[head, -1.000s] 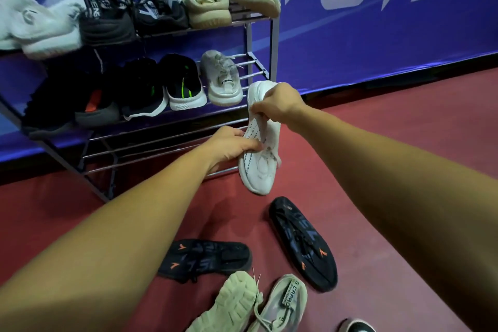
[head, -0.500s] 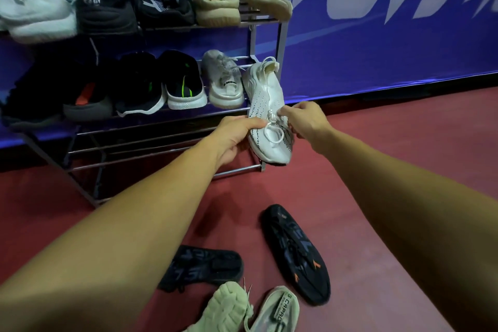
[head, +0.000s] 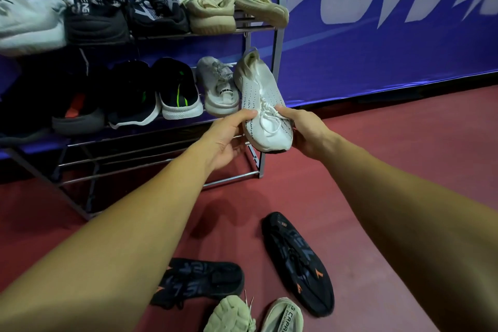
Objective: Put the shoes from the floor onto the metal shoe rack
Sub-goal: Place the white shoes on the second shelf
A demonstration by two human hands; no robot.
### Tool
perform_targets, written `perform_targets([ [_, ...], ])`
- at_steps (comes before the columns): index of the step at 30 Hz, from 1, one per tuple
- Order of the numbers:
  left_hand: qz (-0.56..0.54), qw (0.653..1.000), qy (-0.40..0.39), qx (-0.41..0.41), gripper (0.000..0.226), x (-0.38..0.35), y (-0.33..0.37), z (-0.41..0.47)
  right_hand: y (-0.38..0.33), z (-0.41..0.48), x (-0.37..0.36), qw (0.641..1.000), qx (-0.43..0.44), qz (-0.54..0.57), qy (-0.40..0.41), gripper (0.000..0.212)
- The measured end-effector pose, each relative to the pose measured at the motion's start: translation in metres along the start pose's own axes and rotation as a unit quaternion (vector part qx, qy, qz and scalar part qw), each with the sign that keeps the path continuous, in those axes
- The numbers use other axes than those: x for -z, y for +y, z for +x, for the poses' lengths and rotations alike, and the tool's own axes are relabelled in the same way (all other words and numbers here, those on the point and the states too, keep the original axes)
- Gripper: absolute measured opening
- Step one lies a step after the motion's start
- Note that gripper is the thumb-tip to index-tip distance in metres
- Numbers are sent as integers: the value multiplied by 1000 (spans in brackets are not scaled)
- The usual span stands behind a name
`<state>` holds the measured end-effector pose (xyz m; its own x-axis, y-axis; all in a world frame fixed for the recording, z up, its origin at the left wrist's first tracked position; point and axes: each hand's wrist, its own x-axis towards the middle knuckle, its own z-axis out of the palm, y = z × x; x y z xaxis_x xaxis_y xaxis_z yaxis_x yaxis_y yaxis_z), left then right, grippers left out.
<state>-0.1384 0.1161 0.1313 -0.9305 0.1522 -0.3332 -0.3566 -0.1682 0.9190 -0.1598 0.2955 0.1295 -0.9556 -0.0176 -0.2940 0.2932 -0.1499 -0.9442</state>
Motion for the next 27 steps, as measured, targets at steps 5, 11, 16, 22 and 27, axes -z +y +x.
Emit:
perform_targets([
  [5,4,999,-33,16,13,11,-11,-2,-4,12,-13,999,22,35,21,40],
  [11,-64,998,18,-6,7,4,-6,9,-8,18,-23,997,55,51,34,48],
  [16,-111,992,50,-28,9,-15,-5,20,-6,19,-17,998,34,54,29,20],
  [22,-123,986,97,-64,14,-26,-9,25,2,23,4,999,-12,-31,3,19],
  [27,-116,989,70,-52,8,-22,-14,26,7,26,2,997,-10,74,-17,23],
])
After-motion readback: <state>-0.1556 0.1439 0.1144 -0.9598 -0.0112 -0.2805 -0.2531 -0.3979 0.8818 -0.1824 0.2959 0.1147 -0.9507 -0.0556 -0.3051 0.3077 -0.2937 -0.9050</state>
